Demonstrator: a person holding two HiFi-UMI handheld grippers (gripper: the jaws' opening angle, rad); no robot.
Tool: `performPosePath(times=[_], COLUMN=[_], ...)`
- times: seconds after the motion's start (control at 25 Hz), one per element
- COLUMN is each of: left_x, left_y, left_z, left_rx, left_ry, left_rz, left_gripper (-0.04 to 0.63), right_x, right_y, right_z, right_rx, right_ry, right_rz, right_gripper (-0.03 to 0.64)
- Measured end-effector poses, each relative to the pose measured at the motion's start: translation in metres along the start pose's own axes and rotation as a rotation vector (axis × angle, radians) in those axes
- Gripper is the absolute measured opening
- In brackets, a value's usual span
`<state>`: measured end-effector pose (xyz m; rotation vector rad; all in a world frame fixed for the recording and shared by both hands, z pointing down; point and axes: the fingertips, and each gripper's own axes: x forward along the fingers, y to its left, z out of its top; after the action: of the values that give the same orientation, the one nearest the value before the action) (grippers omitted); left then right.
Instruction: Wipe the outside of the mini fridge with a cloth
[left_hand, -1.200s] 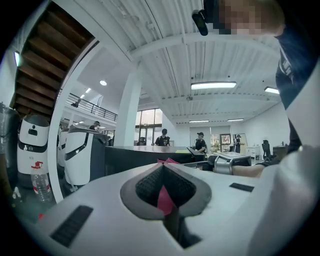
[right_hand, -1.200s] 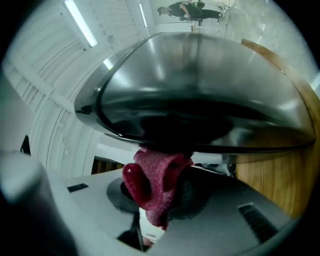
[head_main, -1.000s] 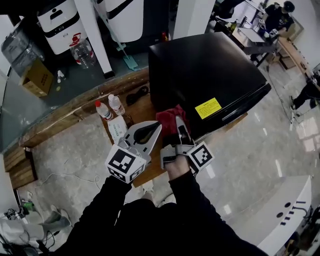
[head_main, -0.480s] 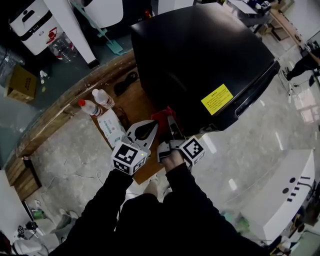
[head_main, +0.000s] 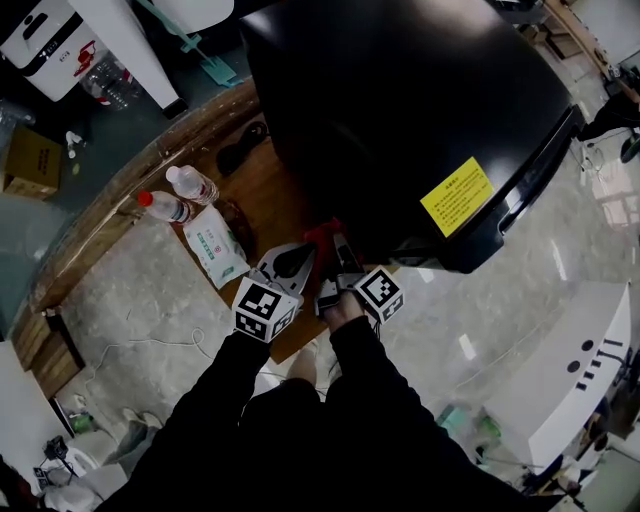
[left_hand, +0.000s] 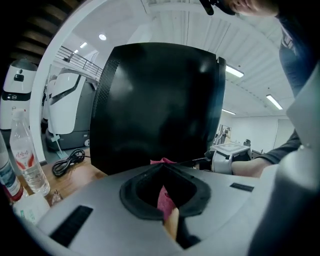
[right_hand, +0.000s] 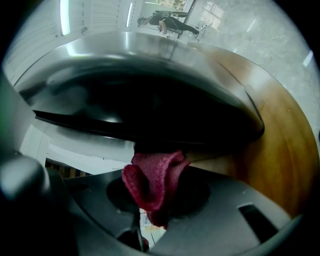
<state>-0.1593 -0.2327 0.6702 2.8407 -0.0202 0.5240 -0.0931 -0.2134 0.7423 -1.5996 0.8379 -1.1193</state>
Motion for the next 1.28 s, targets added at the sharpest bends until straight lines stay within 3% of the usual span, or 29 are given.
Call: performPosePath(times=[0.28,0.52,0.72,0.96,1.28], left_x=[0.020,0.018,0.002,-0.029,-0.067], left_y=[0.005,0.004,-0.005,-0.037,-0.099], left_z=[-0.040,-0.043,-0.015,0.018,0.069], left_rx=[0.040,0.005,-0.013,-0.045,-0.031], left_ry=[0.062,0.052,-0.005,-0.058,-0.119], left_rz=[-0.031,-0.025,-0.026,-0.056,-0.152], left_gripper=[0.006,0.006,0.006,0.006,0.006], right_x=[0.012,0.009,-0.018,-0.093,-0.171], right_y=[-0.048,-0.084,-0.054,0.002,0.117], right_z=[-0.003,-0.005,-0.011,-0.017,0.010], right_rx=[0.003,-0.014,-0.187,-0.425,-0.866], right_ry=[-0.006,0.035,0.117,0.215,0.189], right_rz=[-0.085,-0.174,-0.135,-0.102,0.069], right_gripper=[0.094,0.094,0.094,0.094,0.091])
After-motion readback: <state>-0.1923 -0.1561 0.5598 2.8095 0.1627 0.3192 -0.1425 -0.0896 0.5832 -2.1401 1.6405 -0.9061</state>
